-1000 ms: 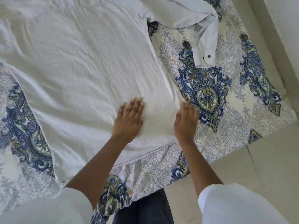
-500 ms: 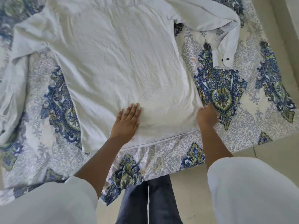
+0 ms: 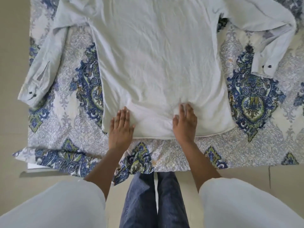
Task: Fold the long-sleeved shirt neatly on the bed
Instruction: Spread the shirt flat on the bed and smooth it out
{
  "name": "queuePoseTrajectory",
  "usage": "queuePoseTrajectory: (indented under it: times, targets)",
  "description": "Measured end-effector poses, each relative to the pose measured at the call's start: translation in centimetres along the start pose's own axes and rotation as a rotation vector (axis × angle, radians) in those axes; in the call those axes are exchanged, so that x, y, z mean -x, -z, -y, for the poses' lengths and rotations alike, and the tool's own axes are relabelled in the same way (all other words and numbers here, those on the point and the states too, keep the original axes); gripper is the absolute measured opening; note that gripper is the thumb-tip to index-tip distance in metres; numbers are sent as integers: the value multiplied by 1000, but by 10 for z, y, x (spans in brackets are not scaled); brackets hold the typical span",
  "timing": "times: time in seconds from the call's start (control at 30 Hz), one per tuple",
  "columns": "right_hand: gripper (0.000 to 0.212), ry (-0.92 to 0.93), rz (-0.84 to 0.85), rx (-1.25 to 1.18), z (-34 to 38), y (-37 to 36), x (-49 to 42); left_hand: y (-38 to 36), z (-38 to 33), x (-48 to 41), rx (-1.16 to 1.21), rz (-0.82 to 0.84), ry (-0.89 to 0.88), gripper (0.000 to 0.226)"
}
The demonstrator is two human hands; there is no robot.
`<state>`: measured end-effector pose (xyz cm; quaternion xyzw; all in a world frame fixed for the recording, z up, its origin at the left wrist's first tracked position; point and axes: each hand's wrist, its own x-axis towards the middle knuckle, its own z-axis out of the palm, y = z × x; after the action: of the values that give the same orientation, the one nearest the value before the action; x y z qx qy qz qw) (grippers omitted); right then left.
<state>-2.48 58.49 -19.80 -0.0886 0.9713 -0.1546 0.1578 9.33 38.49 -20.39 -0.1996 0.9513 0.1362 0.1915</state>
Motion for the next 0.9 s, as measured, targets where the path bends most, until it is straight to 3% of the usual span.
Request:
queuePoseTrajectory:
  times: [0.1,0.2,0.27,0.33,0.6,0.67,0.73,0.8,0.87,0.9]
  targets:
    - [54,34,1,13,7,4,2,14,8,8,74,-61,136,62]
    - [49,206,25,9,24,4,8,31,7,-1,313,-233,528,59]
    - [50,244,42,15,33,-1,10,40,12,-13,501,-333,710,37]
    - [46,228,32,30,40,-3,10,47,24,-19,607,-333,750,9]
    - [35,166,-10,-38,35,-3,6,48,46,-15,693,-161,827,30]
    - [35,148,-56,-63,36,-2,4,53,34,-18,501,-171,883,33]
    - [38,192,-89,-43,42,-4,-1,54,12,-22,214,-271,698,40]
    - [44,284,-75,-8,52,-8,-10,50,-16,-36,208,-322,318,48]
    - [51,380,-2,22,61,-16,-21,36,-40,-54,156,-163,-52,55]
    - [54,430,38,50,60,-21,-28,27,-45,-62,77,-69,-154,60]
